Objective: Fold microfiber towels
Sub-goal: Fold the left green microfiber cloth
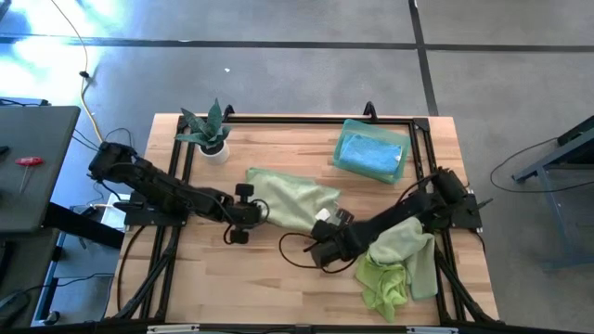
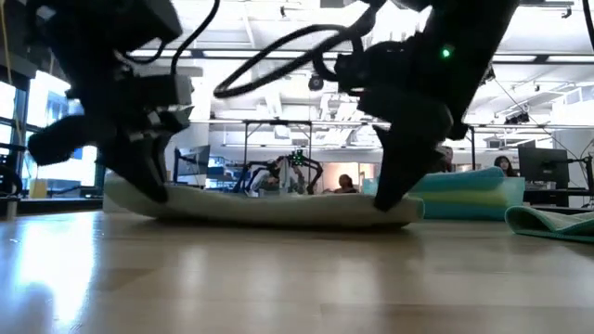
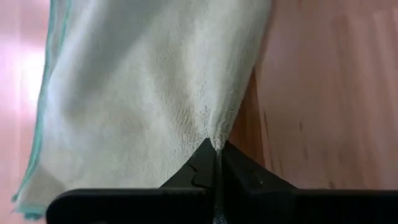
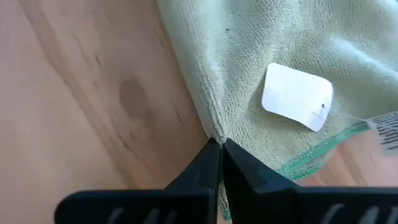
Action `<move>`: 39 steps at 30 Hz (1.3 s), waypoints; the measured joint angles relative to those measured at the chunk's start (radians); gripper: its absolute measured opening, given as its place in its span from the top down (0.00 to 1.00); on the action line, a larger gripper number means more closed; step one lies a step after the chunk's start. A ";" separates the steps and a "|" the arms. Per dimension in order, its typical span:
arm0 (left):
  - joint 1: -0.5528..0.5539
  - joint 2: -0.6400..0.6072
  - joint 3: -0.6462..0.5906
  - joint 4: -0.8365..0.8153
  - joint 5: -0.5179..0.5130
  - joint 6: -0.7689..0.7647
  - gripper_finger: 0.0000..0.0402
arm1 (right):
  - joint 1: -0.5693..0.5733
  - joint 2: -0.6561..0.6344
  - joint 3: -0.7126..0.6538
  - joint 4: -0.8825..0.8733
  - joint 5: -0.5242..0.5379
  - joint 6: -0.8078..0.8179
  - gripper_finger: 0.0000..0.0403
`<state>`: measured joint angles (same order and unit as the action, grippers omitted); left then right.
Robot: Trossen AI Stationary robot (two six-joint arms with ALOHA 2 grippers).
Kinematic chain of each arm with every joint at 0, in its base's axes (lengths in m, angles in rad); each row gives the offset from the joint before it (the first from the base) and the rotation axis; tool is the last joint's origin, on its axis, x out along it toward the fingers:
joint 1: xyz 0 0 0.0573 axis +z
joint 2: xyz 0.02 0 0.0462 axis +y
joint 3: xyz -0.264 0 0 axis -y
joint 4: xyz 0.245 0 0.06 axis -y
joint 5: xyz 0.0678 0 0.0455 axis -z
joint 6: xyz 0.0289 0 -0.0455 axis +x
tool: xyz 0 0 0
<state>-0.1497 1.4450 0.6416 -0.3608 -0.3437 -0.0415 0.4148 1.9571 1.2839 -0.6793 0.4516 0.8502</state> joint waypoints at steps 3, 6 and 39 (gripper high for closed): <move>-0.001 -0.047 0.046 -0.115 0.020 -0.037 1.00 | -0.013 -0.039 0.001 0.006 -0.049 0.006 1.00; -0.001 -0.110 0.117 -0.222 0.065 -0.065 1.00 | -0.030 -0.092 0.002 0.007 -0.108 0.011 1.00; 0.109 -0.230 0.563 -0.629 -0.121 0.084 1.00 | -0.267 -0.254 0.370 -0.385 -0.101 -0.425 1.00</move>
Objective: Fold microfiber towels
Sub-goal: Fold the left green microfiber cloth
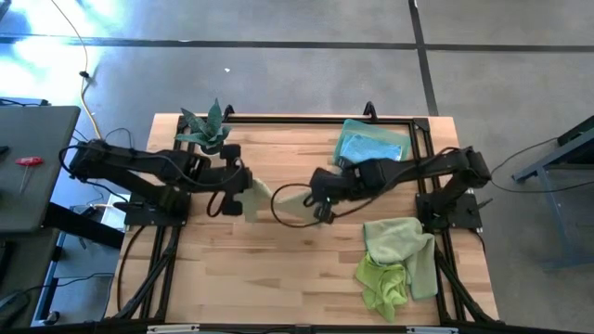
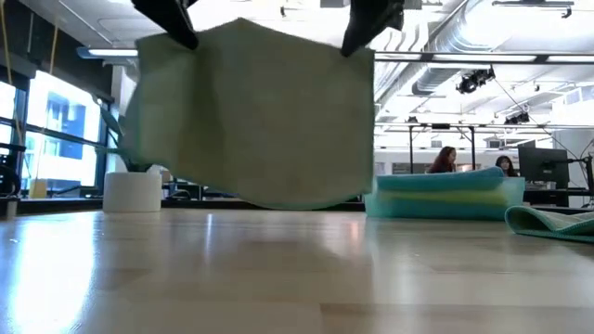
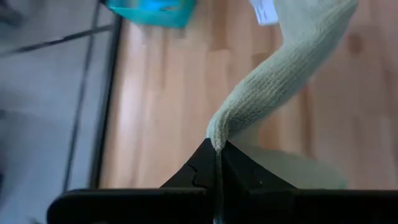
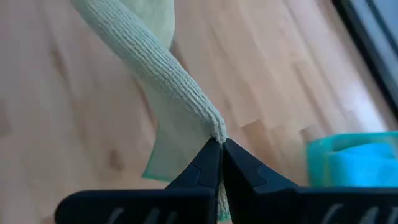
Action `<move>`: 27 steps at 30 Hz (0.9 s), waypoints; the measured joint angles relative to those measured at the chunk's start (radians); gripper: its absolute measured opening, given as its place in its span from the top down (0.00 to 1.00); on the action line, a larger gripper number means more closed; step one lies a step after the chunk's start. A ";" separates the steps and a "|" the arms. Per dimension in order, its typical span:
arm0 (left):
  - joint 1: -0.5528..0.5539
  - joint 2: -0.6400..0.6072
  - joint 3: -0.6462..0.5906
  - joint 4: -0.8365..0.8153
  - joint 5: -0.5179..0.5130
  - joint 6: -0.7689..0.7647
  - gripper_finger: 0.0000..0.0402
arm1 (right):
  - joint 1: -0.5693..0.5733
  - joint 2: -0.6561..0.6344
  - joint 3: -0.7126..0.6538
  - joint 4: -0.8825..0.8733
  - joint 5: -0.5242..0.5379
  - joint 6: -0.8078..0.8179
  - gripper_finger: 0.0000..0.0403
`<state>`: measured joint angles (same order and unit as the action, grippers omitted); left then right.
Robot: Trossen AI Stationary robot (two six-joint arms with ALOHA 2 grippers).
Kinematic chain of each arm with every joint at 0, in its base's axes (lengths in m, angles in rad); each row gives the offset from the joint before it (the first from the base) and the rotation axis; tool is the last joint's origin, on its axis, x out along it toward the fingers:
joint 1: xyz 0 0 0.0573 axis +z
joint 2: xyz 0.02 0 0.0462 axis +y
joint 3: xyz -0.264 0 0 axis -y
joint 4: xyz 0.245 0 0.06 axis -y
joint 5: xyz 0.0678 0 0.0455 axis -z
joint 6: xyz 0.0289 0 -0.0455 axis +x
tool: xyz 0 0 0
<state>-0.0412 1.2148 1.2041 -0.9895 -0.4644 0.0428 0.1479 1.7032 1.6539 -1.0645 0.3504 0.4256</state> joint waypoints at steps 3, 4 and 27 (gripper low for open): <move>0.049 0.000 0.000 0.025 -0.020 0.051 1.00 | -0.053 -0.001 0.000 0.000 0.021 -0.059 1.00; 0.063 0.000 0.000 0.025 -0.020 0.060 1.00 | -0.069 -0.002 0.000 0.000 0.024 -0.069 1.00; -0.170 0.118 -0.389 0.452 0.433 -0.376 1.00 | 0.084 0.296 0.000 0.086 -0.474 0.004 1.00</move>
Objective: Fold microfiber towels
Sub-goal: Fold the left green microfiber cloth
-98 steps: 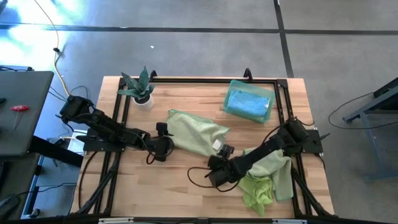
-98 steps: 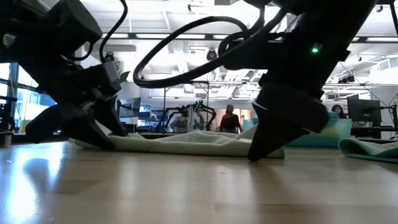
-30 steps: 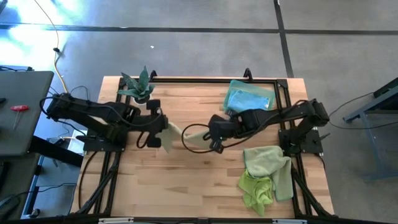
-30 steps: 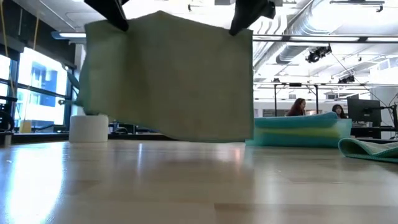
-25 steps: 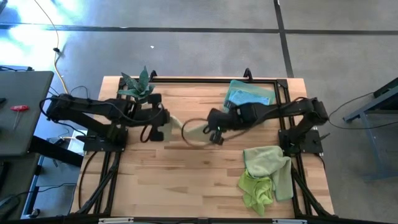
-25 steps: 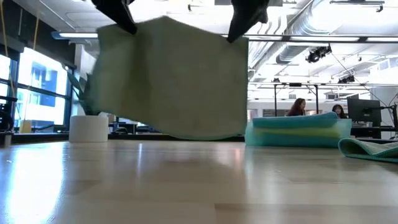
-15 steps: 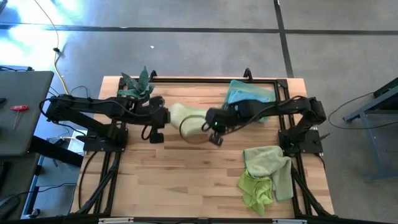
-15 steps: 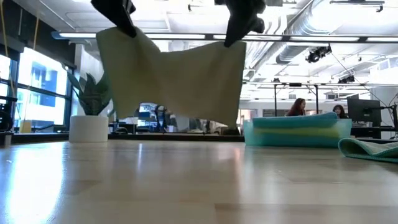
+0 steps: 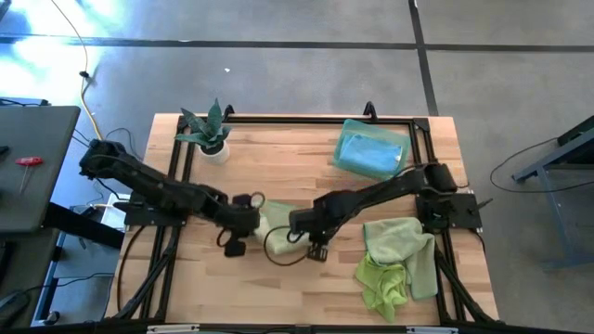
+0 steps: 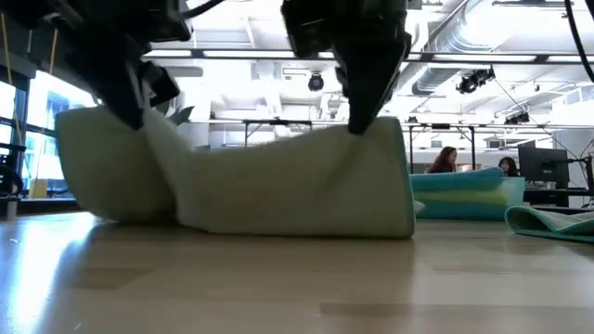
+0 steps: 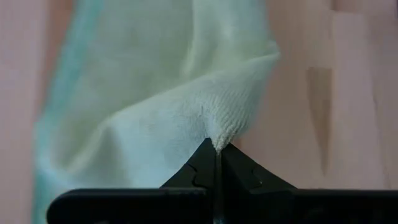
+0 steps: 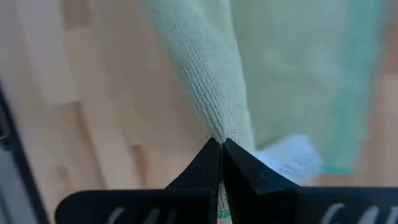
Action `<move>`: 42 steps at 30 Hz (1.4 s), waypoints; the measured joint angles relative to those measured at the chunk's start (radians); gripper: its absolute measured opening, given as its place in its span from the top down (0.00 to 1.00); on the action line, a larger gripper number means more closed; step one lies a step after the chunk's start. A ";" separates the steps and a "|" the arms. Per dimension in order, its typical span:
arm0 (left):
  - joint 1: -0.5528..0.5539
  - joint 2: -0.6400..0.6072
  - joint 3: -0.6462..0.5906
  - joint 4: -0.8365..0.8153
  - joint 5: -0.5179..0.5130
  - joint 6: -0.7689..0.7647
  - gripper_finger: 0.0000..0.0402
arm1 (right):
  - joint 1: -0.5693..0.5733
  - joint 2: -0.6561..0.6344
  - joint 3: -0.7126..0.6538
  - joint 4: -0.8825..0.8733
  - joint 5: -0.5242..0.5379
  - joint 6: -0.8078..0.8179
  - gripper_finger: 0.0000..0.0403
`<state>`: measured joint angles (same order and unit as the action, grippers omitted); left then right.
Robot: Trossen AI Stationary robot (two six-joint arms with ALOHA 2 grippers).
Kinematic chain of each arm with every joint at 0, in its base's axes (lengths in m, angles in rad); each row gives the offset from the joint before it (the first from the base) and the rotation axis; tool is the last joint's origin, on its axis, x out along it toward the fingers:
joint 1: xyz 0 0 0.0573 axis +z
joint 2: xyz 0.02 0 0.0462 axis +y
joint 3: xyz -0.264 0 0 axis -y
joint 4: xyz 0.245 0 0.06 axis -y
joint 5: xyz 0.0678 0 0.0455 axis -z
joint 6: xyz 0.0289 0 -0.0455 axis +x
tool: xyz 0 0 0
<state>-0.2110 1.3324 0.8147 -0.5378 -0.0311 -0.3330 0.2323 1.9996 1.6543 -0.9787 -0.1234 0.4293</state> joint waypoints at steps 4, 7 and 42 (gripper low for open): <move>-0.074 0.068 -0.010 0.039 0.007 -0.033 1.00 | 0.030 0.051 0.000 0.085 -0.091 0.016 1.00; -0.121 0.123 -0.019 0.049 0.024 -0.069 0.99 | 0.052 0.072 0.000 0.130 -0.115 0.023 1.00; -0.175 0.023 0.108 -0.267 -0.068 -0.249 0.71 | 0.212 -0.049 0.000 -0.119 -0.024 0.231 0.62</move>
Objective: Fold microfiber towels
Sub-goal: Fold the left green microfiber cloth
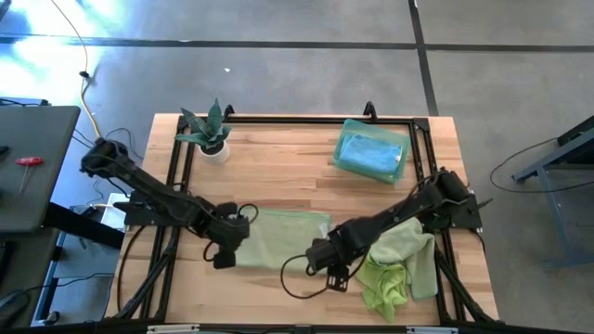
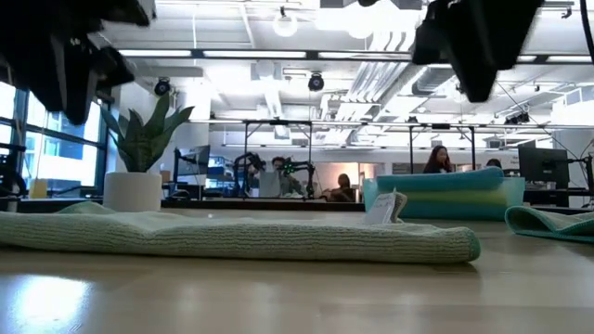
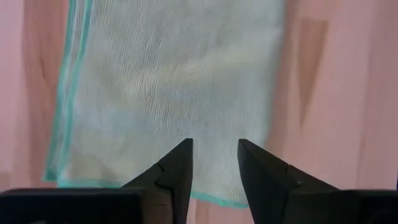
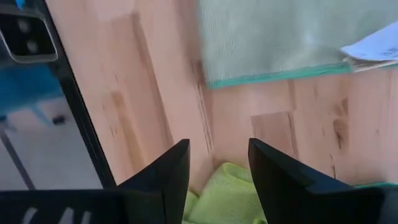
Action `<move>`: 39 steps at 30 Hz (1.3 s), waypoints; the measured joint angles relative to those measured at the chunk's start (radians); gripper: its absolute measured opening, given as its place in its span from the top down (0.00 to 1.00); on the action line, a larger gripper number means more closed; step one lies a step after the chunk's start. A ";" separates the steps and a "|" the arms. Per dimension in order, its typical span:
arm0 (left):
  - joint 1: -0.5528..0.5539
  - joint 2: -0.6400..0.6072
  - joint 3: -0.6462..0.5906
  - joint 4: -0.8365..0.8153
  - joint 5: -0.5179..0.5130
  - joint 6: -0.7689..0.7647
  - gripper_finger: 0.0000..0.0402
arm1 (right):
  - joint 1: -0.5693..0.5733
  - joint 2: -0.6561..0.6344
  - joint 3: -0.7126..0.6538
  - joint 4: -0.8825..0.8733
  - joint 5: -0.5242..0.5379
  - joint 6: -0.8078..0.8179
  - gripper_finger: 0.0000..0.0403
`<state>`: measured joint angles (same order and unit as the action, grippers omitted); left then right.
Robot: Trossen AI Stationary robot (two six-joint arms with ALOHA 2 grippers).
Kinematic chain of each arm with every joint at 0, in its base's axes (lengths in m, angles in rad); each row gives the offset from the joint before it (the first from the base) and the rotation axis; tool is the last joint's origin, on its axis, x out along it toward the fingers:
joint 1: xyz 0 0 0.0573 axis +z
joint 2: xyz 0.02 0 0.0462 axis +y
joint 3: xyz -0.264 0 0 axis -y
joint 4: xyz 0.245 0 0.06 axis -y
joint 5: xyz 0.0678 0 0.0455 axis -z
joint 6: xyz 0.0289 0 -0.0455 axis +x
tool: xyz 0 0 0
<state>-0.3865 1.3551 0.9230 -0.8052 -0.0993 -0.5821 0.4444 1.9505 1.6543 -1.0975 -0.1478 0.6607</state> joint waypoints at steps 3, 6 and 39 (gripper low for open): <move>-0.003 -0.083 -0.001 -0.038 -0.018 0.093 0.72 | 0.001 -0.012 0.000 0.018 0.040 0.055 0.62; -0.002 -0.168 -0.002 -0.073 -0.054 0.159 0.73 | -0.007 -0.013 0.000 0.033 0.101 0.145 0.62; 0.053 -0.371 -0.030 0.271 -0.403 0.254 0.73 | -0.068 -0.070 0.000 0.355 0.605 -0.504 0.62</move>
<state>-0.3331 0.9836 0.8928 -0.5343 -0.5019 -0.3283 0.3767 1.8805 1.6539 -0.7424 0.4569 0.1564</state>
